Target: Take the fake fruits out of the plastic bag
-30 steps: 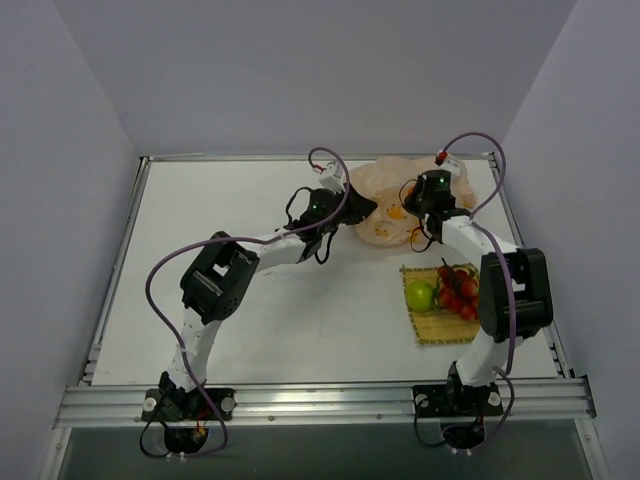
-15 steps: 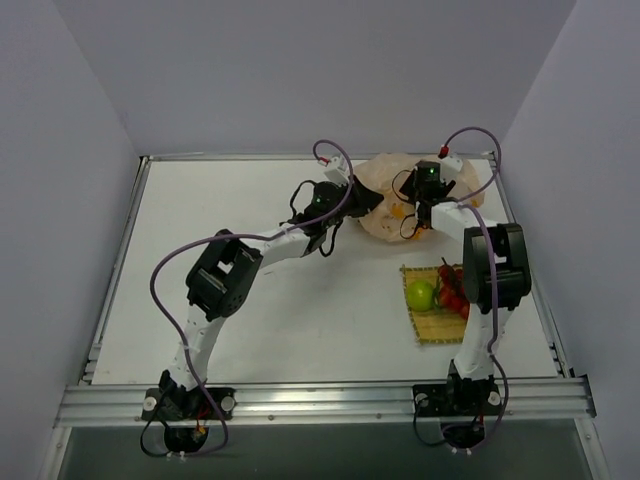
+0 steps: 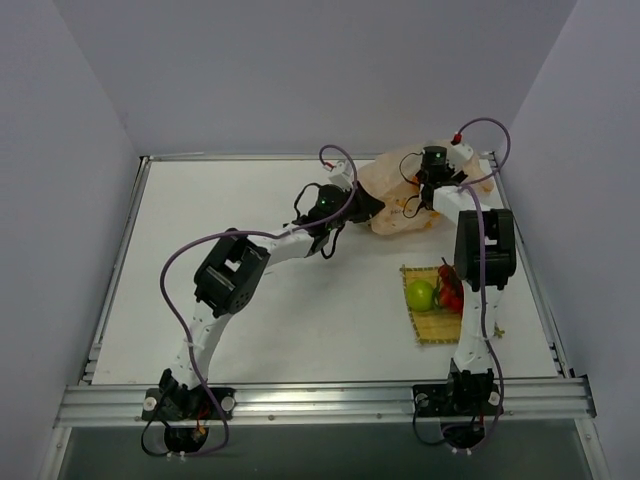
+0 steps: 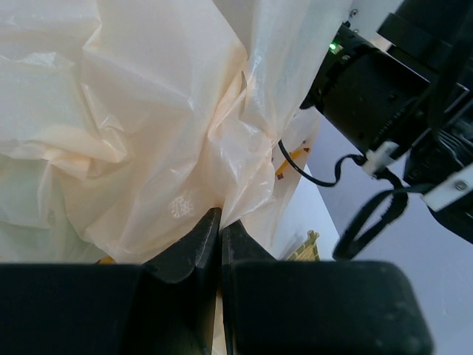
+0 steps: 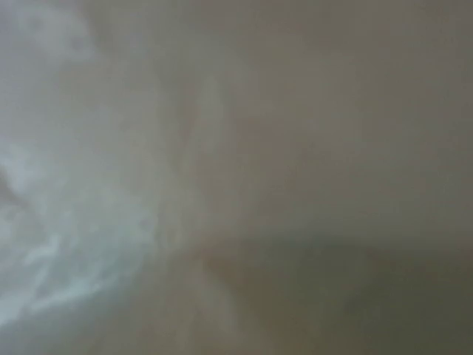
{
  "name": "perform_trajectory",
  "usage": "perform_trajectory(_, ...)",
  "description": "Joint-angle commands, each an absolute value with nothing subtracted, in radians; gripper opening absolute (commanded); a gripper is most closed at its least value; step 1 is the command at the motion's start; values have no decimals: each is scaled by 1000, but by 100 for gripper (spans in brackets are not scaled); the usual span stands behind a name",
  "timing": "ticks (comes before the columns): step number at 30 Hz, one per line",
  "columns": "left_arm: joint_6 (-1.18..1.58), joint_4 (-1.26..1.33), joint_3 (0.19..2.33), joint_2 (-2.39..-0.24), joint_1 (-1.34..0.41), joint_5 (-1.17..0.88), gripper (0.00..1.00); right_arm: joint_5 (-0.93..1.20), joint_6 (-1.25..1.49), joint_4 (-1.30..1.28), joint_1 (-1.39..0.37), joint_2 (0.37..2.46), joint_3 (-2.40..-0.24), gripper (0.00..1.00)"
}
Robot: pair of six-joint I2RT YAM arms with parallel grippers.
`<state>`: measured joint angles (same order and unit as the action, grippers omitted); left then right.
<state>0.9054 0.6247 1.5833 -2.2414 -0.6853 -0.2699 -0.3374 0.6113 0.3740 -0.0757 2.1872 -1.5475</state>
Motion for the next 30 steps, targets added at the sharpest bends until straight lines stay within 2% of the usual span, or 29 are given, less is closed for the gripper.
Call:
perform_trajectory(1, 887, 623, 1649, -2238, -680, -291, 2, -345, 678, 305, -66, 2270, -1617, 93)
perform_trajectory(15, 882, 620, 1649, -2244, -669, -284, 2, -273, 644, 273, -58, 2345, -1692, 86)
perform_trajectory(22, 877, 623, 1641, -2243, -667, -276, 2, -221, 617, 261, -55, 2338, -1674, 99)
perform_trajectory(30, 868, 620, 1646, -2244, -666, -272, 2, -143, 577, 261, -52, 2287, -1660, 100)
